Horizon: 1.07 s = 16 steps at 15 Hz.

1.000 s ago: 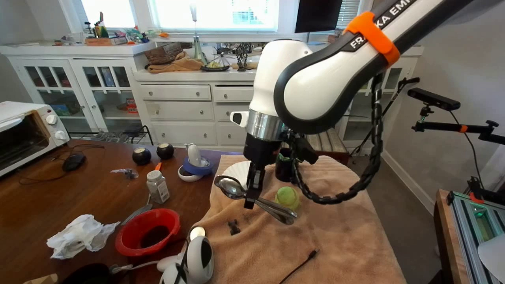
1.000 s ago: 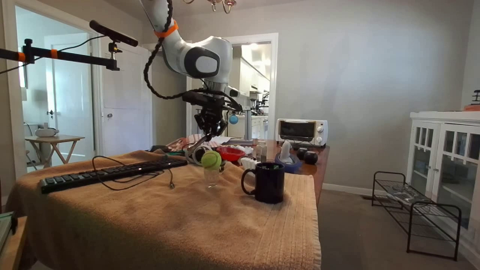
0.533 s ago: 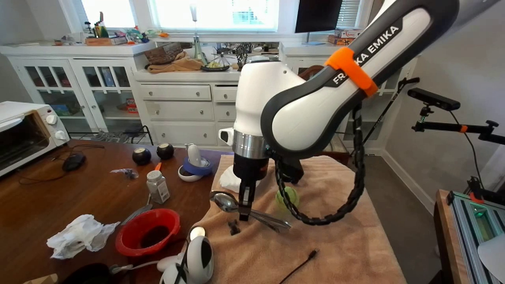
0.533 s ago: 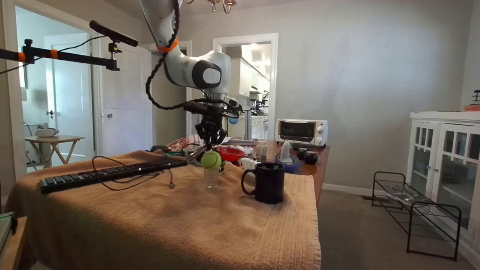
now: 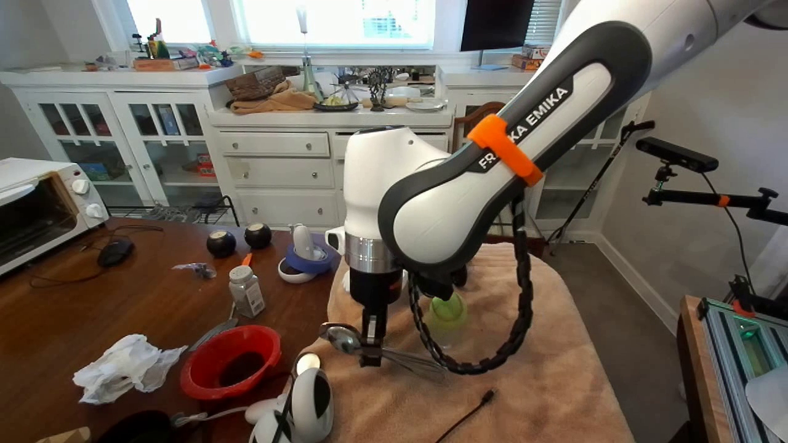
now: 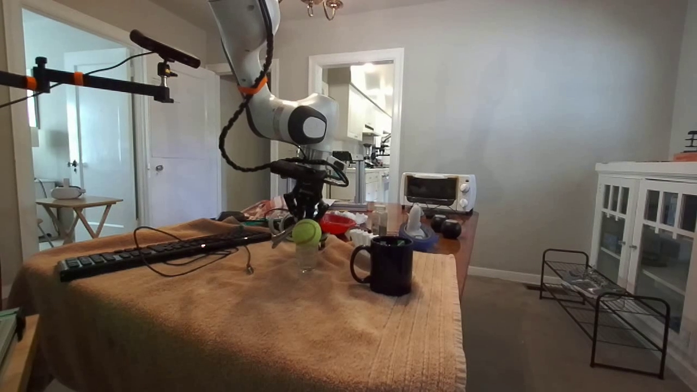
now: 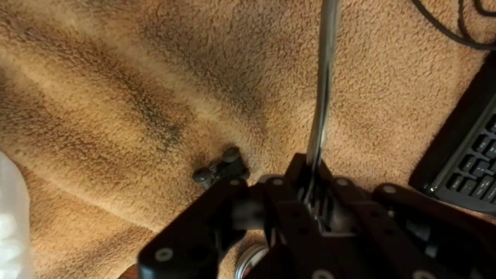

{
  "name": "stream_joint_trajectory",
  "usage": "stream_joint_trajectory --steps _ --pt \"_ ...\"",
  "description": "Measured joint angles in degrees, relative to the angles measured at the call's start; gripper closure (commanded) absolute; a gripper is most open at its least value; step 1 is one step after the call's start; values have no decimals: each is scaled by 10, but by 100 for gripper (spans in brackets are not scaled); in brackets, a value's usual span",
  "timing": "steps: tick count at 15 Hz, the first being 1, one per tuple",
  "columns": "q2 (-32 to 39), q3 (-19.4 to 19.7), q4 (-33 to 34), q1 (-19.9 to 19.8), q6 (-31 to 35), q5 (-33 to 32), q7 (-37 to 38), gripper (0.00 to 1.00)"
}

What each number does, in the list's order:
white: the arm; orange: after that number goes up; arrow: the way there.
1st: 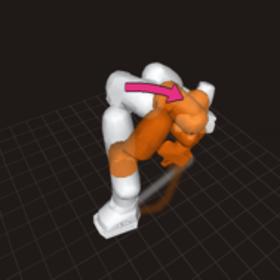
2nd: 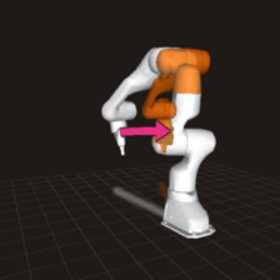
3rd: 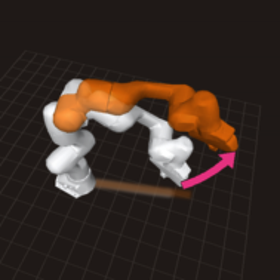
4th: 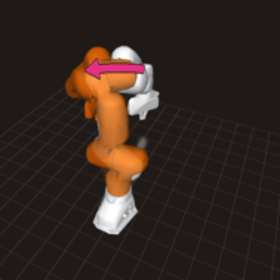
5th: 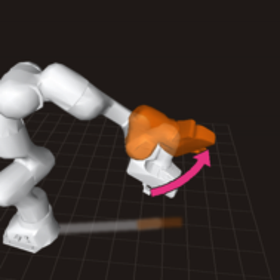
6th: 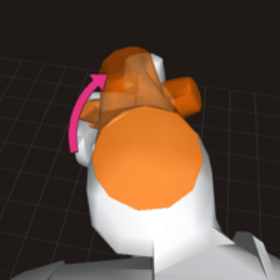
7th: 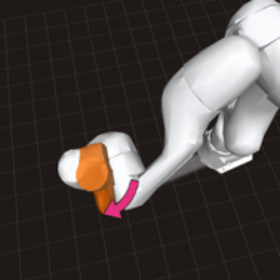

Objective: Remove the silver spoons from the black mug, put them on the table, remove the green packet from the black mug and put it on the white cupcake holder

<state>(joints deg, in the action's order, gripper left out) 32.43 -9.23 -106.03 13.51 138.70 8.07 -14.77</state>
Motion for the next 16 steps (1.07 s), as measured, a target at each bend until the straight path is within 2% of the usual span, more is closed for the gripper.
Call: stream_joint_trajectory --steps 9,10,12,16 --pt "67 -7 60 0 -24 -14 0 98" --pt "71 -7 66 0 -31 -15 0 68" --pt "78 -8 75 0 -40 -15 0 60" --pt "84 -9 90 0 -55 -15 0 32"
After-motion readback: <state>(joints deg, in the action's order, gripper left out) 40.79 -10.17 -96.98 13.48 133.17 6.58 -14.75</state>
